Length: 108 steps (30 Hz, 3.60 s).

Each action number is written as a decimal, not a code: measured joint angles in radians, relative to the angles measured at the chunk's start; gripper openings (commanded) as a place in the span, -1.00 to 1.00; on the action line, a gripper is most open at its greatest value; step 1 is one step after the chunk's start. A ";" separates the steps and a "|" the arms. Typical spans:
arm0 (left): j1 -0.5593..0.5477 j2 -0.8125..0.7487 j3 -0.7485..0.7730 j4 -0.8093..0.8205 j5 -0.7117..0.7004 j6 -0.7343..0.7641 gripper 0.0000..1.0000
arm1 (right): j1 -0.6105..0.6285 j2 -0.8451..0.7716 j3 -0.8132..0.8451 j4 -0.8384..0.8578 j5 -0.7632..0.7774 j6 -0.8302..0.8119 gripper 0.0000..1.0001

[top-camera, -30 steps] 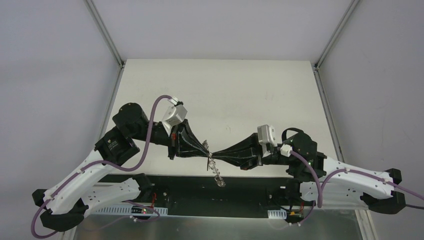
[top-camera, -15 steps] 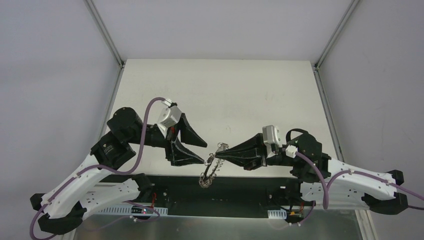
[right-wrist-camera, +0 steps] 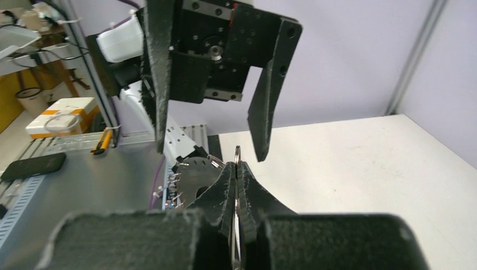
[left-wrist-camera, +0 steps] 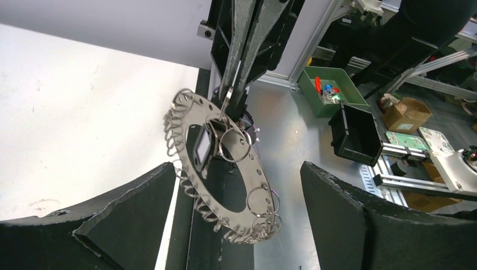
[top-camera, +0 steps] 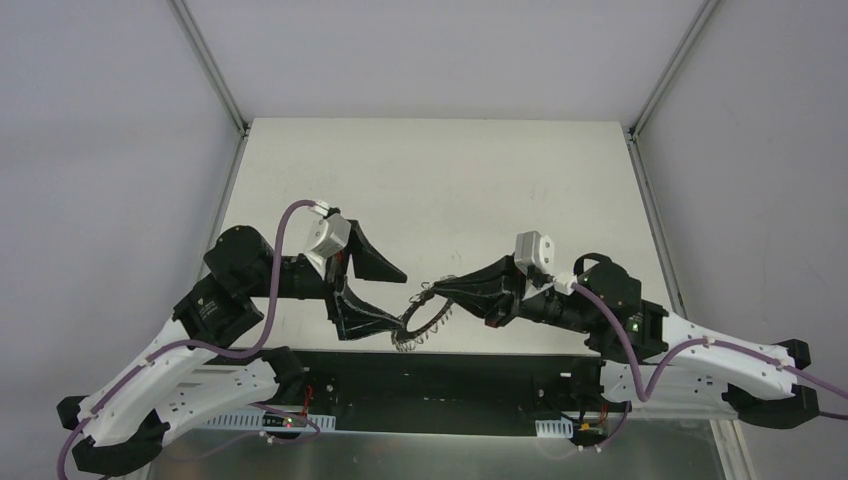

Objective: Put the keys on the keyring

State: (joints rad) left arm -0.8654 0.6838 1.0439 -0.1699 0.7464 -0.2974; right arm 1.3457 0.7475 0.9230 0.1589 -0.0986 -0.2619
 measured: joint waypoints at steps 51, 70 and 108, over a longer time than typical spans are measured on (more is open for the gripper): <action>-0.010 0.250 -0.065 -0.182 -0.618 0.054 -1.00 | 0.005 0.114 0.014 -0.108 0.523 0.017 0.24; -0.008 0.782 0.000 -0.243 -1.290 0.046 -1.00 | -0.073 0.097 -0.166 -0.345 0.884 0.280 0.41; -0.006 0.396 0.087 -0.127 -0.954 0.126 0.98 | -0.108 0.127 -0.061 -0.539 0.981 0.485 0.98</action>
State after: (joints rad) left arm -0.8711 1.0801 1.1305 -0.2974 -0.2073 -0.1719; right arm 1.2373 0.8745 0.8616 -0.3801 0.8822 0.2234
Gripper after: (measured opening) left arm 0.990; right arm 0.990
